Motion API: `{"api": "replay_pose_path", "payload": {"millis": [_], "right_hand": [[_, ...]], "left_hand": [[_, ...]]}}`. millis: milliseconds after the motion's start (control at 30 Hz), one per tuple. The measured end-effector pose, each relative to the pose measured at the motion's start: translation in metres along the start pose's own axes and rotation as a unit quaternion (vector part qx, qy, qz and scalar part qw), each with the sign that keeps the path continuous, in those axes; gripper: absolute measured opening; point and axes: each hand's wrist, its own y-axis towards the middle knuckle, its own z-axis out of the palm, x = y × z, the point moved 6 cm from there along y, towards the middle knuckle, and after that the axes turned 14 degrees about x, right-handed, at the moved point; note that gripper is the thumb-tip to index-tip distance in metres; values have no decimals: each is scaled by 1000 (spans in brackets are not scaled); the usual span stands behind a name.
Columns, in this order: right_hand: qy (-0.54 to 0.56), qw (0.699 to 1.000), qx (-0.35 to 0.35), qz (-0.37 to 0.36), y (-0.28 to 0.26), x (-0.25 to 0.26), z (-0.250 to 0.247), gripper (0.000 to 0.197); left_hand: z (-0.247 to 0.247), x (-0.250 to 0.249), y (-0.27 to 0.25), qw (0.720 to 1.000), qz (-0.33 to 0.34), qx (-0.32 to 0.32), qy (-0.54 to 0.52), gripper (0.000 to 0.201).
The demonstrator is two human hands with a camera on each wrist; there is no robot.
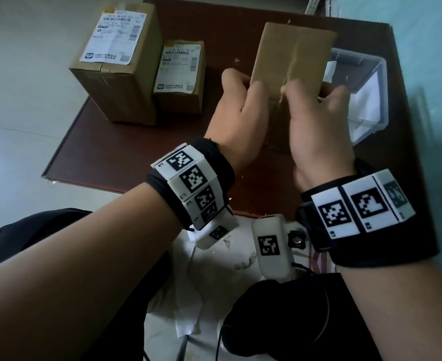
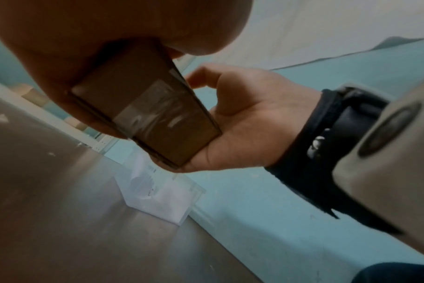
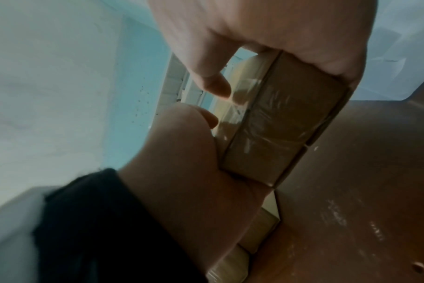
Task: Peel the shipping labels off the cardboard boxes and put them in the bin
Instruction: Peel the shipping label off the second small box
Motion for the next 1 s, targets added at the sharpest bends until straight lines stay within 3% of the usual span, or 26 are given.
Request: {"api": "replay_pose_path", "payload": {"millis": [367, 567, 733, 867, 1000], "right_hand": [[66, 997, -25, 10, 0, -8, 2, 41], [88, 996, 8, 17, -2, -17, 3, 43], [136, 990, -19, 30, -5, -21, -6, 31], [129, 990, 39, 29, 0, -19, -3, 53], [164, 985, 35, 28, 0, -18, -5, 43]], "left_hand": [[4, 4, 4, 1000, 13, 0, 27, 20], [-2, 8, 7, 999, -5, 1, 49, 26], [7, 10, 3, 999, 13, 3, 42, 29], [0, 14, 8, 999, -14, -21, 37, 27], [1, 12, 8, 999, -7, -15, 46, 27]]}}
